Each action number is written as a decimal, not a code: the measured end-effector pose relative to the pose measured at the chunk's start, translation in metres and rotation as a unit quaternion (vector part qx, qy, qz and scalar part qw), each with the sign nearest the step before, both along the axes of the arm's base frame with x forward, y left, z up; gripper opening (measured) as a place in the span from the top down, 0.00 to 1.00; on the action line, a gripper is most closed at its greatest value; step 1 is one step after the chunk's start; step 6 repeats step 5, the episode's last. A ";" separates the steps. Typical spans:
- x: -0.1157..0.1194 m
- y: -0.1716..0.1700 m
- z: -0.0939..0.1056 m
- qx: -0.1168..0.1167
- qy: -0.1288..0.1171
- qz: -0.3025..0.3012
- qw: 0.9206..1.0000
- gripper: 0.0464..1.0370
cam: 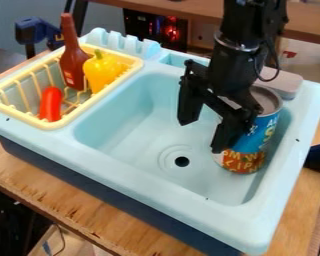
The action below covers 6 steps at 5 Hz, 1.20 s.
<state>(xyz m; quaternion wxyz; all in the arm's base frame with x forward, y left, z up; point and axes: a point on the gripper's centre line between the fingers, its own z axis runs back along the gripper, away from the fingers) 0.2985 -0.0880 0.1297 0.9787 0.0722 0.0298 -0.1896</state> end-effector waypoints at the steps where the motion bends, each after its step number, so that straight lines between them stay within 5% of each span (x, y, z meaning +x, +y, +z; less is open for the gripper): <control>1: 0.007 0.006 0.000 -0.004 -0.018 0.014 1.000 0.04; 2: 0.002 0.013 0.004 -0.001 -0.016 0.036 0.999 0.04; 3: -0.014 0.017 0.012 0.008 0.020 0.054 0.998 0.04; 5: -0.045 0.015 0.046 -0.009 0.045 0.091 0.995 0.04; 6: -0.045 0.015 0.046 -0.009 0.045 0.091 0.995 0.04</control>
